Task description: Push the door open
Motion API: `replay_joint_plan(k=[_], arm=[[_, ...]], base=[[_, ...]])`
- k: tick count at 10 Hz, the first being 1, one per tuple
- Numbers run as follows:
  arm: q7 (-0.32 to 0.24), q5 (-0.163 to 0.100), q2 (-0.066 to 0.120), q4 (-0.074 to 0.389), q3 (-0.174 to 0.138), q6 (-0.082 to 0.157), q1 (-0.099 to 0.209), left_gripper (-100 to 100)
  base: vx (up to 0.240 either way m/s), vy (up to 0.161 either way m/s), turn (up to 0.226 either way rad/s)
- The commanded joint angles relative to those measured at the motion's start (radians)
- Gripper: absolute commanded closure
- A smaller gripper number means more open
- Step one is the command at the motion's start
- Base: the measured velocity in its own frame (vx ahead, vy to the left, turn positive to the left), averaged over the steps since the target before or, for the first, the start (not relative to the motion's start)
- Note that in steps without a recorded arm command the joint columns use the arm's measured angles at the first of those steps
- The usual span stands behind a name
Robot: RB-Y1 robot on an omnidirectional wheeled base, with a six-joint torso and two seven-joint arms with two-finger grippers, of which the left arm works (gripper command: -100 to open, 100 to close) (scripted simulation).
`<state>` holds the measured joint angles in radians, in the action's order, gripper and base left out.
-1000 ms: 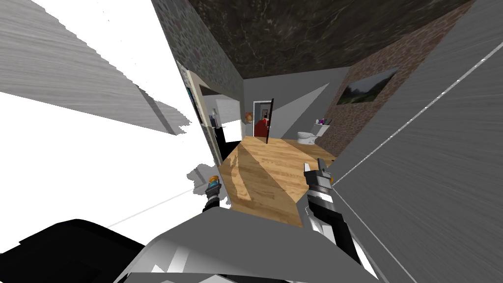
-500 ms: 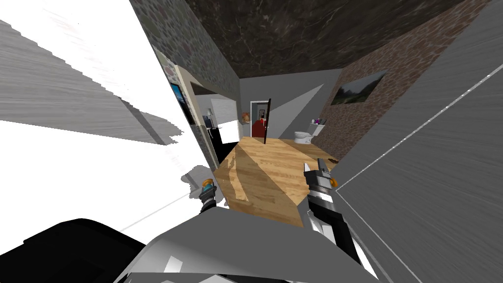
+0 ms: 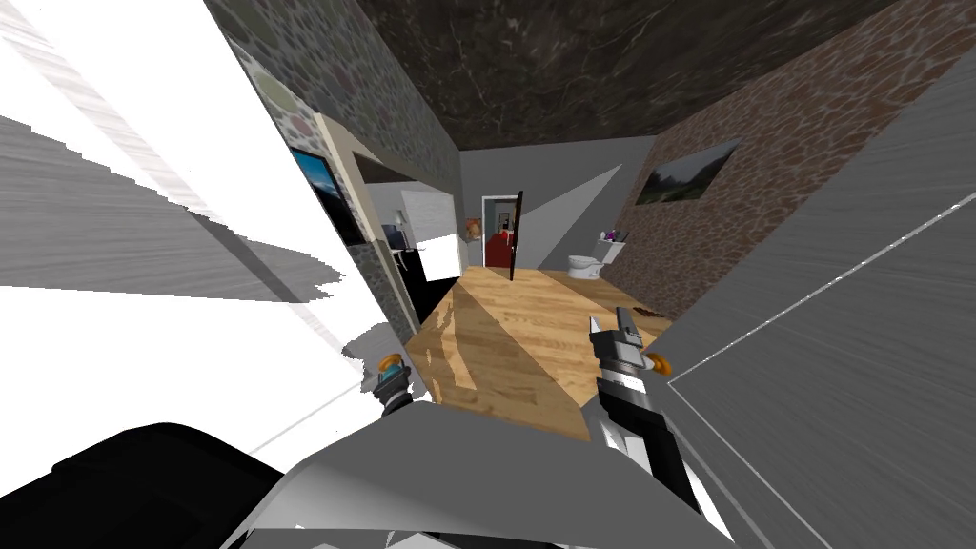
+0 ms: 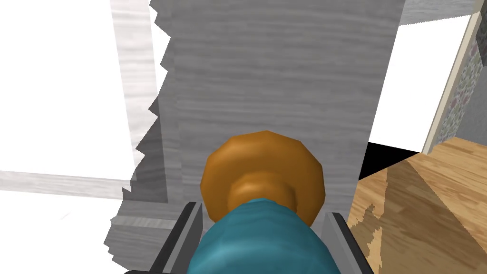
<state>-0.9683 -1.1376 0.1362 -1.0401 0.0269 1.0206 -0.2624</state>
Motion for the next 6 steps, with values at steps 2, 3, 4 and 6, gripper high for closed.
replay_joint_plan(k=[2,3,4,6], arm=[[0.020,-0.024,-0.006,-0.018,-0.044,0.019,-0.025,100],[0.026,-0.031,-0.011,-0.021,-0.058,0.025,-0.032,100],[0.028,-0.027,-0.015,-0.025,-0.044,0.014,-0.030,100],[0.032,-0.048,-0.012,-0.023,-0.068,0.026,-0.035,100]], base=[[0.168,0.084,-0.066],[0.183,0.056,-0.052],[0.081,0.030,0.009],[0.168,0.067,0.046]])
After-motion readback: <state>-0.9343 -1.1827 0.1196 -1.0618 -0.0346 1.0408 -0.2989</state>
